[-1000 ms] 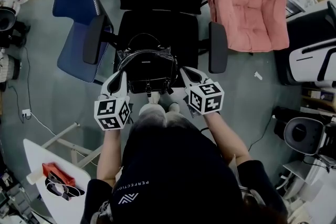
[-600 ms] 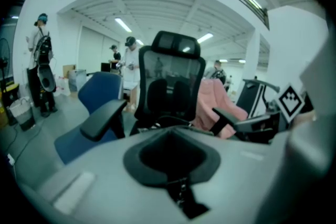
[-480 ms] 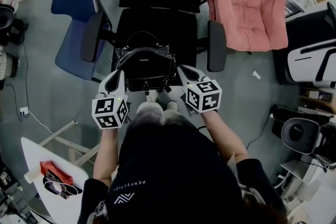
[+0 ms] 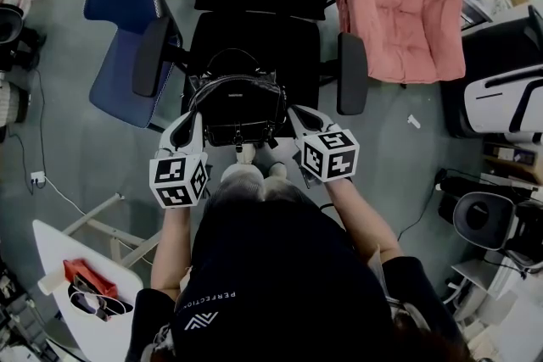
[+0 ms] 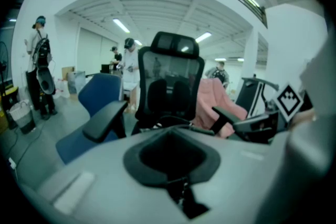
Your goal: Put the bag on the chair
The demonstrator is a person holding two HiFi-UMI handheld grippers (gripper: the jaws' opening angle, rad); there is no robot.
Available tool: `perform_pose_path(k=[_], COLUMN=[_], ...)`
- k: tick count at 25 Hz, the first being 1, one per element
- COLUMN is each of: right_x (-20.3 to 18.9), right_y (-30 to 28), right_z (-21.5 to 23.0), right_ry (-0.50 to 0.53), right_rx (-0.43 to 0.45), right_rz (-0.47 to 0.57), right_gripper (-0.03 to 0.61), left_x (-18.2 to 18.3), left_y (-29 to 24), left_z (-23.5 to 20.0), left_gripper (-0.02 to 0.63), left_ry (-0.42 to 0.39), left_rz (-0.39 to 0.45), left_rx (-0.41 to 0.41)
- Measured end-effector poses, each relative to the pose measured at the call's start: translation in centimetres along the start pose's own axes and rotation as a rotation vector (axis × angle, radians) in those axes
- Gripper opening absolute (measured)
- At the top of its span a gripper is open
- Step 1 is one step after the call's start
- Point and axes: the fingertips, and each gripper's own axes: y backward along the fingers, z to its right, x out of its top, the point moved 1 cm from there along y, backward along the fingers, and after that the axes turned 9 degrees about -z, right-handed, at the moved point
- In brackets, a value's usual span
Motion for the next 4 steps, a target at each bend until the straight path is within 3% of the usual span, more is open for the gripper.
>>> perform_pose_path(k=[4], right_x=[0.12], right_y=[-0.11], right_z=[-0.4], right_ry=[-0.002], right_rx=[-0.001], right_rz=[0.002], right_gripper=[-0.002], left_x=[0.26], left_y=[0.24], left_z=[-0.34], left_gripper=[0.02], left_ry=[-0.003], left_rz=[0.005], left_rx=[0.0])
